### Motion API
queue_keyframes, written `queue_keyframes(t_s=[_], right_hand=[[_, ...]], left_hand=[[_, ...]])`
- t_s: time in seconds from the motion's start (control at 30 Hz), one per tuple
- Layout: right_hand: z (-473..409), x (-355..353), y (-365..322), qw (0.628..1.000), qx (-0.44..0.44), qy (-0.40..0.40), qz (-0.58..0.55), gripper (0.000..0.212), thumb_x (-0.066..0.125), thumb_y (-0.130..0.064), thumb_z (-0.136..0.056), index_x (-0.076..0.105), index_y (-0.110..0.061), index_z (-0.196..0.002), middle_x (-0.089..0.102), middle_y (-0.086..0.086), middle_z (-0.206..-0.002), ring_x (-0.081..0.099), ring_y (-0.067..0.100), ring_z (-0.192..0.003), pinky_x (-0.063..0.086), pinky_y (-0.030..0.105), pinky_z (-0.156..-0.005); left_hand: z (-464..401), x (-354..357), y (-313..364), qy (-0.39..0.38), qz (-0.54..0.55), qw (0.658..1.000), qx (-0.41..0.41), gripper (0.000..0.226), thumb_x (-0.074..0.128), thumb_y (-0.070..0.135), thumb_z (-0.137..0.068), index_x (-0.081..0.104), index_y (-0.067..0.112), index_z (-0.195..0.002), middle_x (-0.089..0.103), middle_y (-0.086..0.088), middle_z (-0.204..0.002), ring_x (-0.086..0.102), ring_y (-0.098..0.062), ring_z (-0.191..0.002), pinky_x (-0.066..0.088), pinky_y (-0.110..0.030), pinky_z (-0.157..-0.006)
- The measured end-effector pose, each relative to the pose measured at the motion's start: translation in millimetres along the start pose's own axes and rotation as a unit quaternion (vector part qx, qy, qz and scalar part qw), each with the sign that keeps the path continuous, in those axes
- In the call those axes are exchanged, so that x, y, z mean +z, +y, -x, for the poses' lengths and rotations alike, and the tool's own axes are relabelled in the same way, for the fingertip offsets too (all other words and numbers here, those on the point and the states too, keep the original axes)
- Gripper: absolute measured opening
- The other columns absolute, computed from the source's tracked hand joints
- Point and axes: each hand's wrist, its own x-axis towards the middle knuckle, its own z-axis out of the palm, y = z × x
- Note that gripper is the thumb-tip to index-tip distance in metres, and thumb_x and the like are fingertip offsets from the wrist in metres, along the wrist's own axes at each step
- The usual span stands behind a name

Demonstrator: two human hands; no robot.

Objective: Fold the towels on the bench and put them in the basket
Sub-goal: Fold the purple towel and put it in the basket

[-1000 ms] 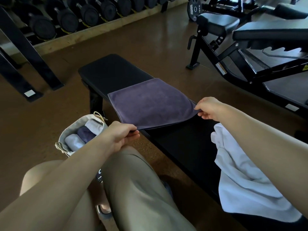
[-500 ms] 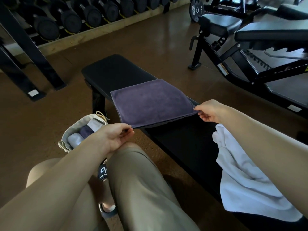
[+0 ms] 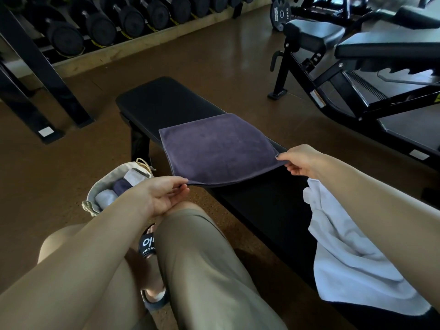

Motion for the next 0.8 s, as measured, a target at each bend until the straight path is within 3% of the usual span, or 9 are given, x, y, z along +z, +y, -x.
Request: queue_keyframes(t_s=[0.3, 0.63, 0.8], right_hand=[[2.7, 3.3, 3.4, 0.999, -0.033, 0.034, 0.007, 0.02, 0.067, -0.029, -0.099, 0.066, -0.01, -0.103, 0.054, 0.005, -0.075, 0.05, 0.014, -0.065, 0.048, 0.026, -0.066], [7.9, 0.3, 2.7, 1.0, -0.019, -0.018, -0.018, 0.025, 0.073, -0.018, -0.094, 0.066, -0.007, -0.116, 0.059, 0.01, -0.086, 0.055, 0.015, -0.069, 0.053, 0.025, -0.06], [9.1, 1.0, 5.9, 0.999, -0.044, 0.006, -0.012, 0.024, 0.07, -0.022, -0.096, 0.071, -0.004, -0.112, 0.055, 0.007, -0.078, 0.052, 0.015, -0.067, 0.051, 0.026, -0.064]], left_hand=[[-5.0, -6.3, -0.2, 0.032, -0.033, 0.999, 0.004, 0.007, 0.067, 0.005, -0.096, 0.064, 0.003, -0.102, 0.059, -0.01, -0.088, 0.061, -0.013, -0.072, 0.056, -0.021, -0.046], [-2.3, -9.4, 0.3, -0.005, -0.016, 1.0, -0.024, 0.008, 0.068, 0.0, -0.094, 0.065, 0.0, -0.101, 0.059, -0.011, -0.092, 0.063, -0.013, -0.077, 0.059, -0.02, -0.051], [-1.5, -7.6, 1.6, -0.008, -0.001, 1.0, -0.015, 0.005, 0.064, 0.001, -0.097, 0.061, 0.001, -0.093, 0.053, -0.011, -0.089, 0.057, -0.012, -0.074, 0.061, -0.024, -0.056]])
